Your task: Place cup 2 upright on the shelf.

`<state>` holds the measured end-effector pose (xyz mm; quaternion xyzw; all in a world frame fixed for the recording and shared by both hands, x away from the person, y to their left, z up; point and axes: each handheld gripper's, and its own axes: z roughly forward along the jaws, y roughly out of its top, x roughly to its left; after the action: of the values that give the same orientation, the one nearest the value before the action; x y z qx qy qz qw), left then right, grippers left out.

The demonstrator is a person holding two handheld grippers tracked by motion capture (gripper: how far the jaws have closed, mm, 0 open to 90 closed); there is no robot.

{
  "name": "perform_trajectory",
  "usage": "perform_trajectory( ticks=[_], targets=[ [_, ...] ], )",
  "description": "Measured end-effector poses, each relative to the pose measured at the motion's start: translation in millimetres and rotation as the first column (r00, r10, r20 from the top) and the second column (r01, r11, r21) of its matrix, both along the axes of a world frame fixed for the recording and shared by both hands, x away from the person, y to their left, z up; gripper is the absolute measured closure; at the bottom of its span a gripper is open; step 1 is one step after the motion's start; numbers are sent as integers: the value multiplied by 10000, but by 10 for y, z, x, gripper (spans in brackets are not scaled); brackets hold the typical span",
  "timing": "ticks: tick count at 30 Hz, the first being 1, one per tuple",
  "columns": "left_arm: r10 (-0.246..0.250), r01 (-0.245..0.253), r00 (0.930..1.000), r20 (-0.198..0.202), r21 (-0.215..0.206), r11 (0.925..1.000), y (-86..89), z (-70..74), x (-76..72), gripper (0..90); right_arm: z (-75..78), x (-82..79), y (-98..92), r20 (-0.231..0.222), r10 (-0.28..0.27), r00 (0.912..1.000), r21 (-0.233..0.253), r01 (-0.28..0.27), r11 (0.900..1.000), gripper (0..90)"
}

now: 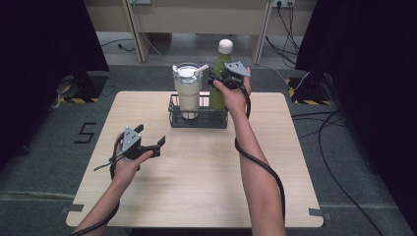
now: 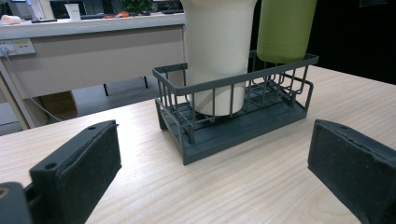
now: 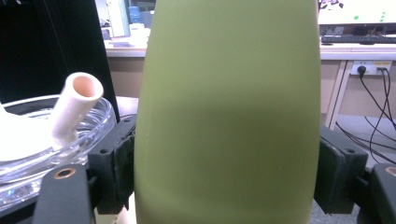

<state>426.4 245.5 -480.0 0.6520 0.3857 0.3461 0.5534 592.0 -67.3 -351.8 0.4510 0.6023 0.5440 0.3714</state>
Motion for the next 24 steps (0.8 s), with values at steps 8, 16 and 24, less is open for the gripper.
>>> perform_trajectory(
  ticks=[8, 16, 24],
  targets=[
    [-4, 4, 10000, -8, -8, 10000, -3, -3, 0, 17, -47, 23, 14, -101, -39, 9999, -56, 38, 10000, 229],
    [-8, 8, 10000, -12, 0, 10000, -1, -3, -1, 18, -103, 50, 32, -241, -83, 9997, -119, 80, 9999, 229],
    [-22, 22, 10000, -62, 17, 10000, -6, -18, 3, 18, -208, 68, 55, -450, -61, 9990, -332, 47, 9994, 229]
  ],
)
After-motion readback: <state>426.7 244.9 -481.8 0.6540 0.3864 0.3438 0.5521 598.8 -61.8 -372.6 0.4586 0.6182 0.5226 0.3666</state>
